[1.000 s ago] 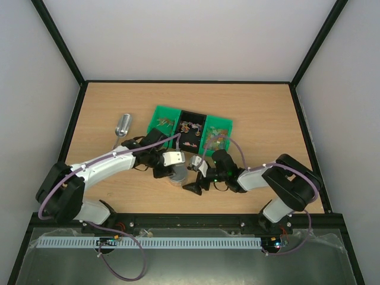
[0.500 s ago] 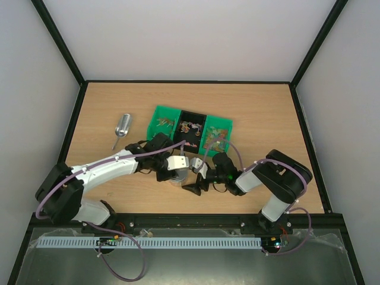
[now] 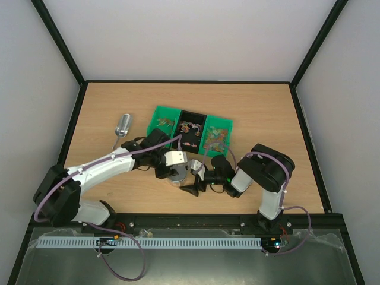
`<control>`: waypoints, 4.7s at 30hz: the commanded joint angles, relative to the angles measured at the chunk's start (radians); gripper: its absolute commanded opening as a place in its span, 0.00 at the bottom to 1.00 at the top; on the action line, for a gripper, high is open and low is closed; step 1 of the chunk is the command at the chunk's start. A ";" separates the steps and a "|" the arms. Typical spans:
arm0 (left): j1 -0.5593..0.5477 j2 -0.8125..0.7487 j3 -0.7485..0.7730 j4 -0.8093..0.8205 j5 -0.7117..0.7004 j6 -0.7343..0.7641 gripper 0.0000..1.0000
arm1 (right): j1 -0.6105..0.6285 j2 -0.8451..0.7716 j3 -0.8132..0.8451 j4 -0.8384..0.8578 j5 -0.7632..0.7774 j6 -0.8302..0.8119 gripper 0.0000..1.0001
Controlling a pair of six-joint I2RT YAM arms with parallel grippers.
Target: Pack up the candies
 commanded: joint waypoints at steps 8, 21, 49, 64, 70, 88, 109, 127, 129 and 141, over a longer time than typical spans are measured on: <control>0.030 -0.112 -0.042 0.052 -0.017 -0.043 0.89 | 0.032 0.057 0.022 0.156 0.012 0.044 0.99; 0.037 -0.181 -0.146 0.064 -0.046 -0.011 0.99 | 0.043 0.130 0.083 0.152 0.006 0.077 1.00; -0.069 -0.101 -0.182 0.212 -0.226 -0.085 0.99 | 0.044 0.163 0.043 0.211 0.022 0.075 0.72; 0.002 -0.143 -0.220 0.200 -0.240 -0.061 0.94 | 0.045 0.169 0.007 0.226 -0.020 0.034 0.57; 0.055 -0.159 -0.214 0.175 -0.205 -0.030 0.92 | 0.044 0.173 0.003 0.236 -0.004 0.048 0.55; -0.123 -0.141 -0.108 0.083 -0.111 0.029 0.59 | 0.045 0.184 0.017 0.225 0.033 0.114 0.55; -0.289 -0.164 -0.155 0.152 -0.281 0.109 0.42 | 0.045 0.201 0.018 0.235 0.035 0.122 0.53; -0.262 -0.160 -0.245 0.197 -0.400 0.092 0.25 | 0.045 0.172 -0.024 0.248 -0.014 0.048 0.50; -0.245 -0.166 -0.254 0.195 -0.410 0.099 0.24 | 0.045 0.175 -0.025 0.250 -0.018 0.047 0.49; -0.143 -0.198 -0.298 0.211 -0.466 0.154 0.21 | 0.046 0.182 -0.023 0.251 -0.025 0.045 0.46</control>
